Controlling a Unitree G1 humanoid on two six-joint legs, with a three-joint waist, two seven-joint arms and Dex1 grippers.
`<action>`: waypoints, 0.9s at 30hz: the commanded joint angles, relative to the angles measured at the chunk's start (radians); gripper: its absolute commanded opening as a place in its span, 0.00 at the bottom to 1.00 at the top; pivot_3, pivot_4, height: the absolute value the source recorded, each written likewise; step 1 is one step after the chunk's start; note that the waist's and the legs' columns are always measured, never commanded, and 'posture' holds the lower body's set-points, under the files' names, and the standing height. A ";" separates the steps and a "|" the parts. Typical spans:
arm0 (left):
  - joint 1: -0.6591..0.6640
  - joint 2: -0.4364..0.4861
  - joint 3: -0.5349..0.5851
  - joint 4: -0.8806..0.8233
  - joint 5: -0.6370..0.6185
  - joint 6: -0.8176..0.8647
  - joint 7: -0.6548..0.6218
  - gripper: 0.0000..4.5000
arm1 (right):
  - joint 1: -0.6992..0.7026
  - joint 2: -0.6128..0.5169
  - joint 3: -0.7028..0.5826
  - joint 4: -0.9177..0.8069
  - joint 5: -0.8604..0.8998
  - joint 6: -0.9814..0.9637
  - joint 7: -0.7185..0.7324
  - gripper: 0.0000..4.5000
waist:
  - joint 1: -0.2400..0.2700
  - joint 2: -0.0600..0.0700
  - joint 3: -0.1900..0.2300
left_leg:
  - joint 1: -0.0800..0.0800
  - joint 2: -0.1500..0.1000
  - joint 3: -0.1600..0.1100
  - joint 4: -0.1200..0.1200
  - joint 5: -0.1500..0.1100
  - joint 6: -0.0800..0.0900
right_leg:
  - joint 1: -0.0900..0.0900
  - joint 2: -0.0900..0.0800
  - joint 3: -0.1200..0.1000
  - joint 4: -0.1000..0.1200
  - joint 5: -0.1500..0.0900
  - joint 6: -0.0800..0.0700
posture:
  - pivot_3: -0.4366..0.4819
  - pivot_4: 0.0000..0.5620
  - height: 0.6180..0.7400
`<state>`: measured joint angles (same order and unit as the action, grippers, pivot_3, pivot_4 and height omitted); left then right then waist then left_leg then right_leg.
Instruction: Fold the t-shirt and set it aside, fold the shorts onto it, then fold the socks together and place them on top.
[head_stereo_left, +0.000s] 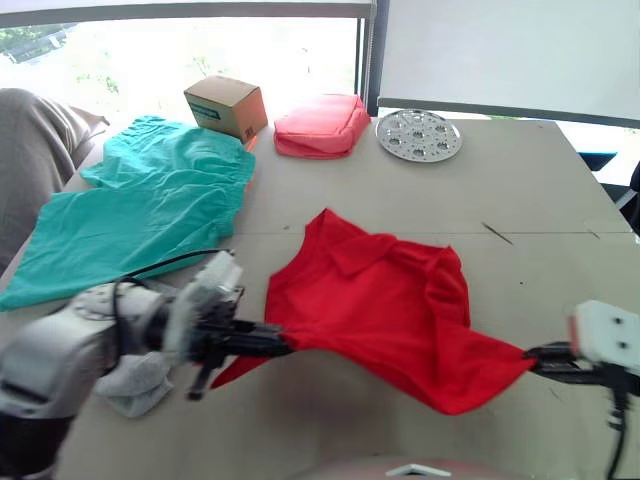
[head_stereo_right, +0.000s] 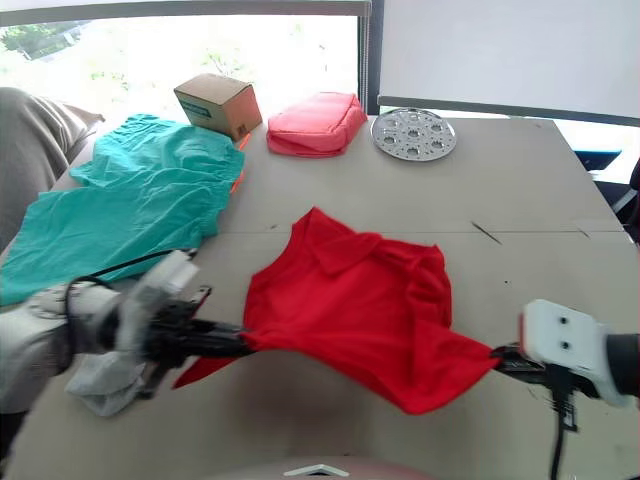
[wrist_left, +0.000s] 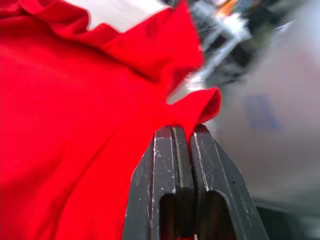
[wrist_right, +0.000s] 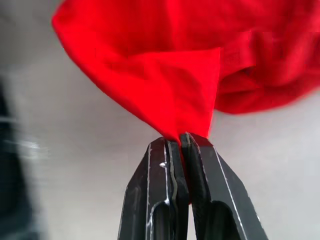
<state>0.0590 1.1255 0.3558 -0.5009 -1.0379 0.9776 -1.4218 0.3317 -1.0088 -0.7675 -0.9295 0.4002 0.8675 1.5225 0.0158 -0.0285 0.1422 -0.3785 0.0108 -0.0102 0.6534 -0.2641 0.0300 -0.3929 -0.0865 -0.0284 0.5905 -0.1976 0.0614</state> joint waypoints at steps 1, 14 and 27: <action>-0.140 -0.024 -0.015 0.111 -0.023 0.013 0.066 0.00 | -0.217 -0.055 0.071 0.064 0.063 0.032 -0.174 0.00 | 0.000 0.001 0.000 | 0.001 0.000 0.001 0.000 0.000 0.000 | 0.000 0.000 0.000 0.000 0.000 0.000 | 0.48 0.27 0.99; -1.292 -0.385 -0.233 1.068 0.661 -0.806 0.533 0.00 | -1.401 0.034 0.823 0.883 -0.556 -0.420 -0.893 0.00 | -0.007 -0.013 0.005 | -0.021 -0.012 0.006 -0.007 0.010 -0.007 | -0.021 -0.002 -0.009 -0.002 0.014 -0.005 | 0.48 0.27 0.99; -0.111 -0.153 -0.103 0.025 0.292 -0.257 0.305 0.00 | -0.178 0.085 0.298 0.165 -0.295 -0.119 -0.534 0.00 | -0.003 -0.003 0.003 | -0.001 0.000 0.007 -0.003 0.003 0.002 | -0.003 -0.001 -0.005 0.000 0.009 -0.004 | 0.48 0.27 0.99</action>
<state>-0.0575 0.9667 0.2103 -0.4140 -0.7462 0.7373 -1.1266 0.1401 -0.9198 -0.3884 -0.6934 0.0958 0.7480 0.9765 0.0133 -0.0317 0.1452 -0.3819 0.0102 -0.0027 0.6504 -0.2607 0.0315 -0.3979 -0.0870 -0.0333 0.5900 -0.1885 0.0570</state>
